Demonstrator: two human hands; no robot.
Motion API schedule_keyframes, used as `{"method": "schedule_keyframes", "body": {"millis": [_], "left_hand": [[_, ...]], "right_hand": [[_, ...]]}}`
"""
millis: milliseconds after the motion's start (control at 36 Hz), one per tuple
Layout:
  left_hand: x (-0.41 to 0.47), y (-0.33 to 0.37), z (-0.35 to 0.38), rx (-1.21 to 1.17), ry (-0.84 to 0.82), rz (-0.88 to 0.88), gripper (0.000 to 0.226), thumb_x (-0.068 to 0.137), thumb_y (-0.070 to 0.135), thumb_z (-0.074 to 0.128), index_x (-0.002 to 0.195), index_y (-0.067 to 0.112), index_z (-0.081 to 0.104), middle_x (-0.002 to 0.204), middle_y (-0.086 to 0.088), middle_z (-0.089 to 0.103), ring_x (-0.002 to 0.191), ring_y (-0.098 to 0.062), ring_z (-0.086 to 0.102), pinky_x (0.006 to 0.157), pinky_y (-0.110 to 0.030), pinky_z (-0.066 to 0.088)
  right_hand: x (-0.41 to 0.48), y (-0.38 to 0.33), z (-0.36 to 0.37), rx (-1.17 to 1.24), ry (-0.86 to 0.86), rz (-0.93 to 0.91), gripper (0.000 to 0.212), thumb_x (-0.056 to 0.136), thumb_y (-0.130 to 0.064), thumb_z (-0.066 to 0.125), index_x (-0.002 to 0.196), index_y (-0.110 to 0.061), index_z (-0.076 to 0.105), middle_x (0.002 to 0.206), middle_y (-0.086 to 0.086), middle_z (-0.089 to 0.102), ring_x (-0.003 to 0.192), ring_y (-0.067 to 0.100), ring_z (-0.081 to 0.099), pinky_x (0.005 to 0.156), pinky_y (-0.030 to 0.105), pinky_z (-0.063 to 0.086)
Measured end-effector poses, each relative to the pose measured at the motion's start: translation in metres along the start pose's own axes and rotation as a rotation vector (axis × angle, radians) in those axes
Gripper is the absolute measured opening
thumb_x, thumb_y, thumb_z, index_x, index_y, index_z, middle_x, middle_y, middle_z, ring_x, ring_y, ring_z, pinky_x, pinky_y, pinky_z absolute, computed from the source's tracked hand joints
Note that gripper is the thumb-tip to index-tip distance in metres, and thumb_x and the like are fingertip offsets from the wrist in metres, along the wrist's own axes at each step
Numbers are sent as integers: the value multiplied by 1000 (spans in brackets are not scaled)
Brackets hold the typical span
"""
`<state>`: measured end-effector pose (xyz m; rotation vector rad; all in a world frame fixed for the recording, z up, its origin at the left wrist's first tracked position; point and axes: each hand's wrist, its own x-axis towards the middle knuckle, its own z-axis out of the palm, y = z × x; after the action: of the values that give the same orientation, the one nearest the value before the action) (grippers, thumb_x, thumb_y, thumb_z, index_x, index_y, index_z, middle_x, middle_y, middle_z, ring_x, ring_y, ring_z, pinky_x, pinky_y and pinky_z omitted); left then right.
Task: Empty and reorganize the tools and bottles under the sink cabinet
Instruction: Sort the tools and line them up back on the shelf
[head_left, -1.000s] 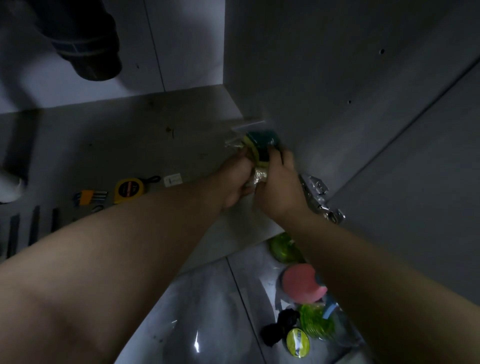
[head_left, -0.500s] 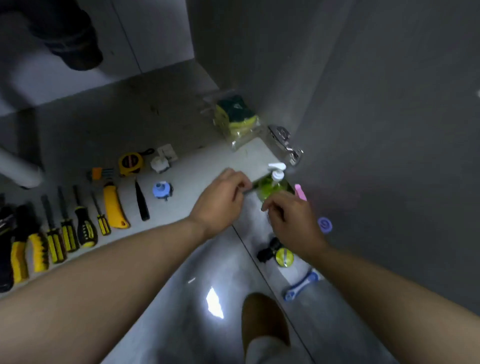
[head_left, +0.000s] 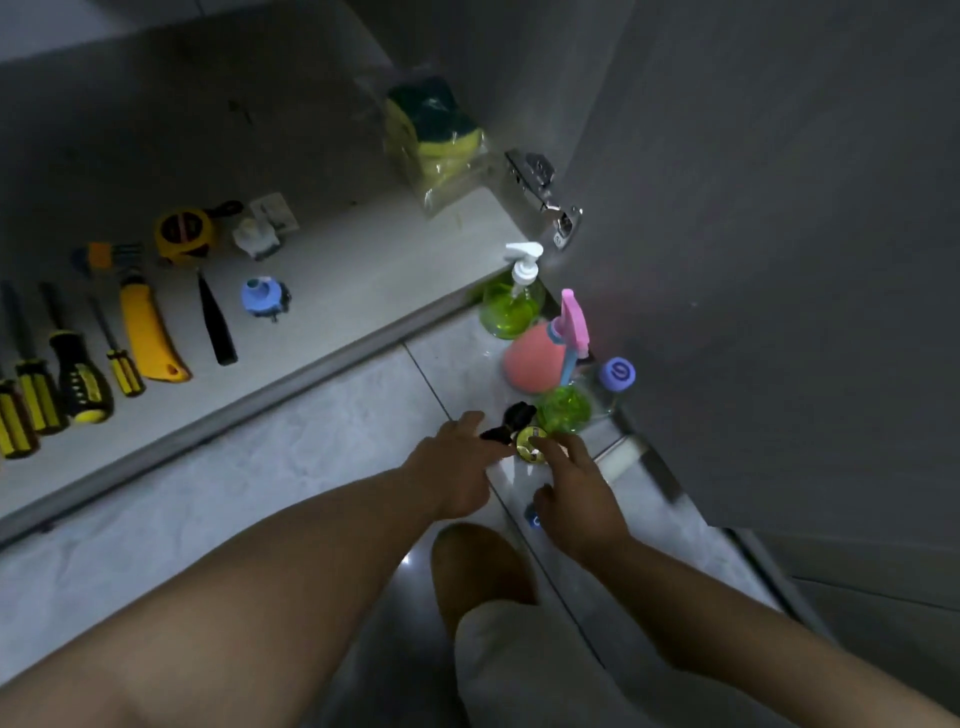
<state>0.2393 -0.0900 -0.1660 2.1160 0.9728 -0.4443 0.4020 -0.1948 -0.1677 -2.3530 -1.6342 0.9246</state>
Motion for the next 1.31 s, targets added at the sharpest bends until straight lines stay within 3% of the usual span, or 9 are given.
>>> {"method": "schedule_keyframes", "body": {"millis": [194, 389, 472, 583, 806, 1028, 1111, 1194, 1306], "left_hand": [[13, -15, 19, 240, -31, -18, 75, 96, 23, 53, 161, 31, 18, 170, -2, 1, 155, -30, 2, 121, -55, 22], [-4, -38, 24, 93, 220, -7, 49, 96, 10, 51, 144, 16, 51, 141, -5, 49, 126, -26, 44, 101, -40, 44], [-17, -49, 18, -116, 249, -28, 34, 100, 12, 51, 131, 11, 65, 129, -7, 57, 115, -24, 55, 97, -38, 47], [-44, -59, 0, -295, 360, -44, 18, 95, 24, 67, 110, 18, 75, 113, 0, 66, 100, -17, 64, 91, -35, 52], [-100, -72, -40, -662, 642, -117, 15, 86, 25, 77, 82, 31, 64, 81, 13, 69, 75, -2, 65, 61, -12, 49], [-133, -96, -84, -921, 954, -155, 27, 87, 21, 75, 105, 40, 67, 85, 23, 72, 76, 5, 67, 64, -9, 49], [-135, -105, -100, -974, 1056, -139, 25, 89, 11, 74, 106, 29, 75, 94, 19, 73, 85, 8, 67, 72, -7, 49], [-141, -113, -112, -1052, 1120, -161, 25, 90, 4, 71, 111, 17, 76, 99, 4, 76, 90, -5, 71, 81, -21, 57], [-141, -126, -124, -1118, 1150, -208, 25, 94, 2, 65, 115, 12, 74, 92, 0, 75, 73, 3, 69, 64, -10, 53]], "right_hand": [[16, -3, 14, -351, -49, -65, 73, 87, -12, 58, 154, -19, 29, 157, 2, 27, 124, 27, 46, 85, 40, 53], [29, -18, 22, -473, -16, -51, 40, 92, -11, 51, 131, -15, 41, 138, 14, 33, 94, 33, 60, 60, 43, 49], [33, -23, 24, -435, -13, -25, 41, 90, -11, 54, 128, -18, 42, 133, 14, 34, 86, 35, 62, 56, 39, 38], [31, -28, 26, -318, -21, -28, 44, 89, -19, 61, 129, -22, 45, 125, 10, 41, 85, 38, 64, 60, 40, 47], [23, -85, 9, 73, 65, -140, 36, 84, -38, 71, 112, -31, 48, 106, -2, 51, 78, 30, 61, 69, 42, 51], [68, -175, -60, 123, 112, -398, 36, 84, -25, 78, 112, -20, 57, 106, 7, 58, 86, 24, 61, 79, 43, 54], [100, -210, -82, 67, 120, -408, 35, 82, -25, 78, 112, -24, 60, 109, 8, 55, 89, 20, 61, 80, 32, 50], [135, -241, -93, -9, 120, -380, 38, 81, -25, 78, 115, -26, 61, 115, 11, 55, 94, 22, 61, 74, 21, 39], [175, -270, -91, -123, 122, -352, 42, 84, -25, 72, 123, -23, 60, 127, 16, 55, 105, 32, 62, 85, 27, 46]]}}
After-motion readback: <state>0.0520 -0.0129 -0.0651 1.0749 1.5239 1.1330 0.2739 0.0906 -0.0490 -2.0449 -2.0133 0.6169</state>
